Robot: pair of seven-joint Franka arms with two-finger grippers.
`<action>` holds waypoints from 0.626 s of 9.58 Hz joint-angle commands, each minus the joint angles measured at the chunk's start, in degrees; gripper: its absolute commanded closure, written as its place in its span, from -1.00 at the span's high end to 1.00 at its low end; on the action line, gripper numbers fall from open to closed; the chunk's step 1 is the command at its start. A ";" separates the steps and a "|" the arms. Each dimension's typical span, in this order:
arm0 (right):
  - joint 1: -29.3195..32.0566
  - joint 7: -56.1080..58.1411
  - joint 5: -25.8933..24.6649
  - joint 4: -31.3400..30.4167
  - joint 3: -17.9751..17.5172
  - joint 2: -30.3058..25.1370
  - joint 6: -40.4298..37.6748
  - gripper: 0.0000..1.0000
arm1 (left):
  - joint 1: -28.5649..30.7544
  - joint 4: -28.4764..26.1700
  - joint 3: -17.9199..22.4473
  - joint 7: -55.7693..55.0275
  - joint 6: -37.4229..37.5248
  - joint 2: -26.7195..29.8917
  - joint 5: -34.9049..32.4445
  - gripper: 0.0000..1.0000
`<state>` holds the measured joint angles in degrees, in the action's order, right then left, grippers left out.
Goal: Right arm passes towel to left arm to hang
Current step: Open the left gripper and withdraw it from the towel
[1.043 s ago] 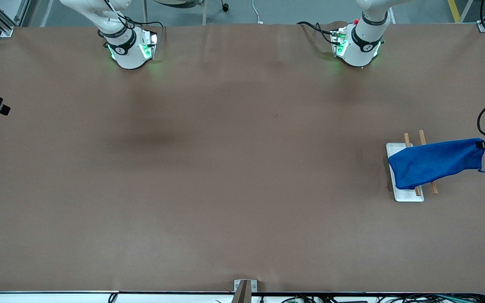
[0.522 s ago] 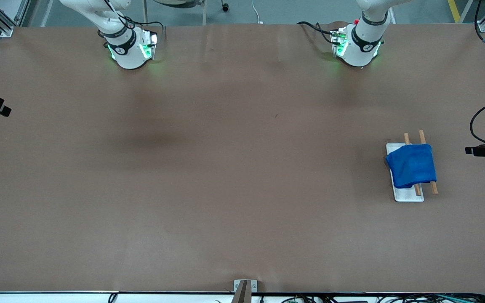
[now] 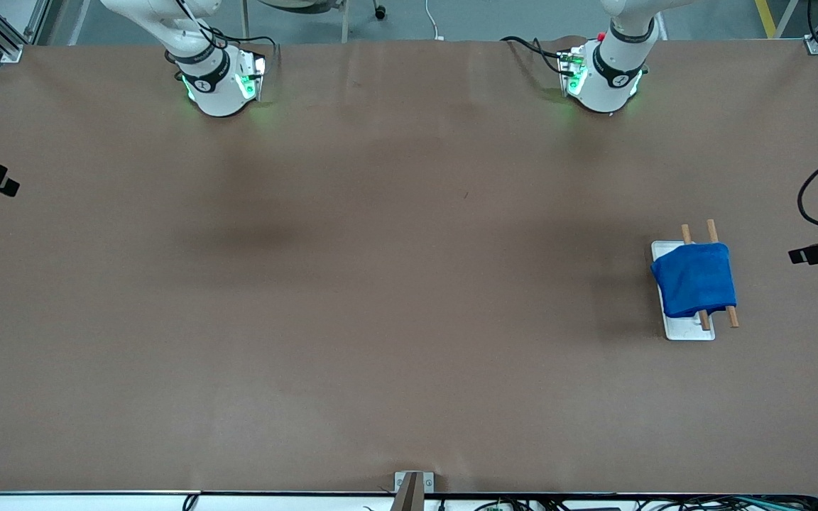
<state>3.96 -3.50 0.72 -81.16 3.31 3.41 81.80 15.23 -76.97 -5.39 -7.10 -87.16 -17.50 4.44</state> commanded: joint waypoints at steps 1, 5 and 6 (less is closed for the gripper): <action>-0.18 0.16 -0.37 0.56 0.03 0.02 -0.77 1.00 | 0.24 -2.39 -4.70 -4.05 0.84 3.69 -1.28 1.00; 0.17 0.69 -0.19 0.56 0.29 0.10 -0.77 1.00 | 0.24 -2.31 -9.02 -0.82 3.92 10.72 -2.59 1.00; 0.09 0.42 -0.19 0.56 0.29 0.10 -0.77 1.00 | 0.16 -2.57 -9.81 0.58 4.36 12.48 -2.86 1.00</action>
<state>4.00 -3.48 0.72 -81.16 3.55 3.42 81.69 15.01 -76.95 -13.94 -8.50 -83.54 -7.42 3.21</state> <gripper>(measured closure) 0.000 0.000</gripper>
